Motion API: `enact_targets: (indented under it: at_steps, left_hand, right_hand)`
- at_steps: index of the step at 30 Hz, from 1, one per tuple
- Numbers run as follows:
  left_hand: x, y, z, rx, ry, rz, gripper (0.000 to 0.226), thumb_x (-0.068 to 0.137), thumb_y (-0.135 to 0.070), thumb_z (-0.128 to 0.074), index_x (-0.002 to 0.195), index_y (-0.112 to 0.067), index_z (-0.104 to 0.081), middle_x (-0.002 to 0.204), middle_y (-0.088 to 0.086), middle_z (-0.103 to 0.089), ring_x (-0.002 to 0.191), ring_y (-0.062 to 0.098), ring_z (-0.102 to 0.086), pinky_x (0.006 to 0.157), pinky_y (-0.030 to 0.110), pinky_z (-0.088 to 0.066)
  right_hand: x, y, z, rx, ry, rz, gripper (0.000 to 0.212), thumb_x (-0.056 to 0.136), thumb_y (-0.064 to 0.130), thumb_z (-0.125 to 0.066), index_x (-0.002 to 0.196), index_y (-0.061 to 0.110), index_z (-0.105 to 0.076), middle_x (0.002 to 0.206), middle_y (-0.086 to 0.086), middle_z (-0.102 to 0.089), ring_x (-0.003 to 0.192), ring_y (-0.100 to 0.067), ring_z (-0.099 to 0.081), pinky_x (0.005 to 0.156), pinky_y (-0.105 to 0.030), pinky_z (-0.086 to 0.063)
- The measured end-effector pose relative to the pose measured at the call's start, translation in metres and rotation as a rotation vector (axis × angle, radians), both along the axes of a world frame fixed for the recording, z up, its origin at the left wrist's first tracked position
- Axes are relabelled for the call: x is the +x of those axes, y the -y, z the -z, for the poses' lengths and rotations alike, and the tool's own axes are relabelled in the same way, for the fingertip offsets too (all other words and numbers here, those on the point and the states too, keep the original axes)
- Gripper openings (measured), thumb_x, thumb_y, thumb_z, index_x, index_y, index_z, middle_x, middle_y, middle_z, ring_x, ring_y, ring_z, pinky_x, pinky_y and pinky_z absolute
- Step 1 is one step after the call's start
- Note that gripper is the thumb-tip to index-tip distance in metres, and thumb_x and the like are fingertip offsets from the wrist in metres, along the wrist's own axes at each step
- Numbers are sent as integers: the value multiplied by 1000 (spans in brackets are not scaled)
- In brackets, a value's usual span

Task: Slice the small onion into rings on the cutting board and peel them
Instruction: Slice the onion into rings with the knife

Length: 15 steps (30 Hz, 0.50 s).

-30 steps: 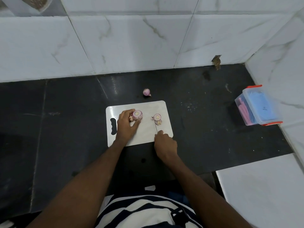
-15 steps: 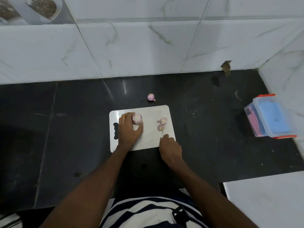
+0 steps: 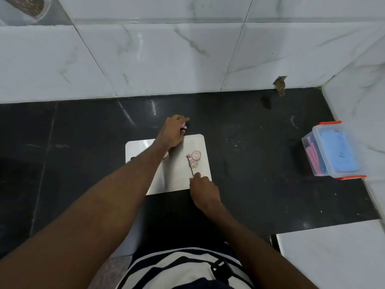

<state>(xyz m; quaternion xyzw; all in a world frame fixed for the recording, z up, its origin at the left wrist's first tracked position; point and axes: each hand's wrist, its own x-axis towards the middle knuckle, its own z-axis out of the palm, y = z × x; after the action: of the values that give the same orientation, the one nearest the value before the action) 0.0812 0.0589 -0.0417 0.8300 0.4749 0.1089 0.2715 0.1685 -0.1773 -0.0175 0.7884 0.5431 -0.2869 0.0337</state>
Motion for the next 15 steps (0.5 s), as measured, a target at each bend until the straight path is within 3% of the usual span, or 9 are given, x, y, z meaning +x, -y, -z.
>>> enact_targets:
  at_steps: [4,7,11,15]
  left_hand:
    - [-5,-8,-3,21,20,39,43,94,5,-65,135,-8,-73,129,16,-73,121,36,-67,106,34,-47]
    - [-15,9,-21,-6,90,-28,45,94,-14,-79,138,-12,-68,133,10,-73,123,29,-68,108,36,-50]
    - [-37,56,-38,23,144,-81,35,95,-38,-79,129,-26,-74,126,-6,-77,114,16,-67,97,36,-55]
    - [-59,89,-27,58,121,-91,32,93,-52,-78,120,-34,-78,123,-12,-76,115,16,-62,90,38,-54]
  right_hand:
    - [3,-1,-1,-6,34,14,34,113,38,-29,124,12,-49,121,-12,-66,108,-36,-68,84,-43,-51]
    - [4,-2,-2,-10,25,19,33,113,37,-29,123,12,-49,121,-13,-66,108,-36,-68,83,-42,-50]
    - [4,-5,-2,16,26,36,31,112,37,-30,119,13,-48,116,-14,-67,102,-36,-69,78,-41,-50]
    - [2,-7,-4,68,-2,89,34,111,41,-29,120,14,-48,114,-15,-66,102,-39,-68,81,-45,-51]
